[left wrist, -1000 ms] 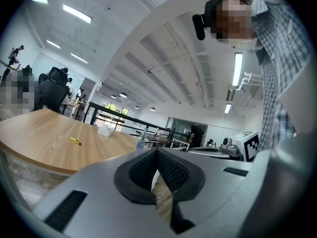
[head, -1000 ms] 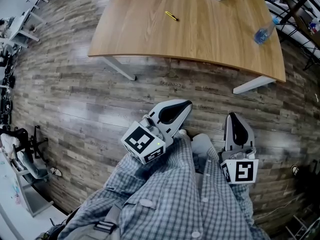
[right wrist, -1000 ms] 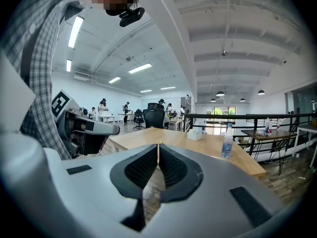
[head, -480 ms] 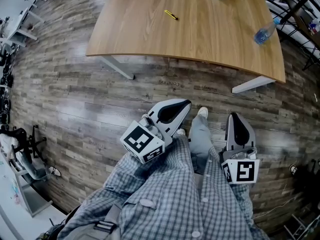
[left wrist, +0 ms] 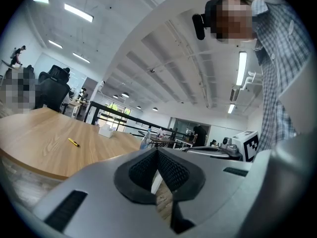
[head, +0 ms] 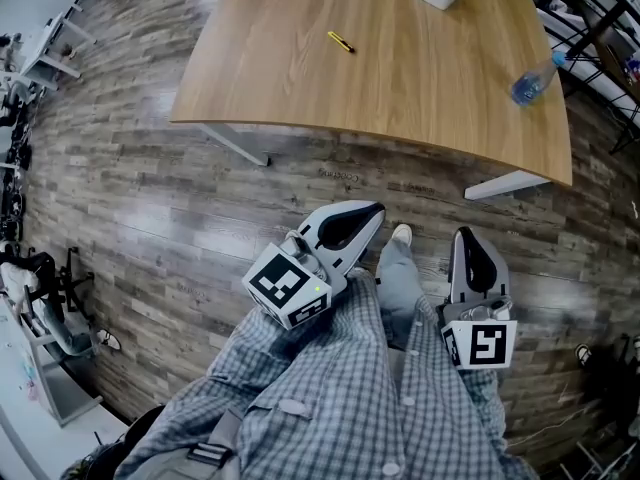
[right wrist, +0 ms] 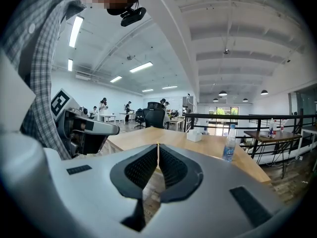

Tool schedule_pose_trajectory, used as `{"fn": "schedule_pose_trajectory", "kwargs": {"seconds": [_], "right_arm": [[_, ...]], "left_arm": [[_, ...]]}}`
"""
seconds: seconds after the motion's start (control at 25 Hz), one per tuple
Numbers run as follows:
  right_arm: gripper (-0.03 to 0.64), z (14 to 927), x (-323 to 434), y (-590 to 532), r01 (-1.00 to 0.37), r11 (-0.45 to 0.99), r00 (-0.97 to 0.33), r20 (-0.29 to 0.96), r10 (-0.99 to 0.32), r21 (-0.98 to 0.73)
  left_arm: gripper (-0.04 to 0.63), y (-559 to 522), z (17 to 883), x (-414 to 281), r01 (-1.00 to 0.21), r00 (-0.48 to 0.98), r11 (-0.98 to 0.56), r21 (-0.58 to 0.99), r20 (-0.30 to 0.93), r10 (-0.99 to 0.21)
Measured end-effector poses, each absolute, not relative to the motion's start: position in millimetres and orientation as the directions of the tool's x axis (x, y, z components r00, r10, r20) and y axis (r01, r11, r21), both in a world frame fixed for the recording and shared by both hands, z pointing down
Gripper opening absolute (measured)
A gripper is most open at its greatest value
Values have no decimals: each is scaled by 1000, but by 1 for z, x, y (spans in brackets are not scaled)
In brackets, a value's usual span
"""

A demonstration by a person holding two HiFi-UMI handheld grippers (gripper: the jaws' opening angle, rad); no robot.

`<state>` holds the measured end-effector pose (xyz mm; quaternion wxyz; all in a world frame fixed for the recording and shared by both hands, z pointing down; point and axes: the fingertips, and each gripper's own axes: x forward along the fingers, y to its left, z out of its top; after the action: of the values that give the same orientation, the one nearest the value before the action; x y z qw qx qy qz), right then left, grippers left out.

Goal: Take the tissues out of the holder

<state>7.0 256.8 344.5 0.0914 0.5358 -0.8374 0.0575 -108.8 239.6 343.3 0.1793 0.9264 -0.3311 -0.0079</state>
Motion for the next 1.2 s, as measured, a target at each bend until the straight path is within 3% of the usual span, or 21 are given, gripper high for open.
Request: {"fn": "schedule_pose_trajectory", "kwargs": {"seconds": [1.2], "right_arm": [[20,347,100,121,-847,532,-520,211,-828,-1]], "left_arm": [[8,120,326,-28,-712,688,-632,306,123,-715]]}}
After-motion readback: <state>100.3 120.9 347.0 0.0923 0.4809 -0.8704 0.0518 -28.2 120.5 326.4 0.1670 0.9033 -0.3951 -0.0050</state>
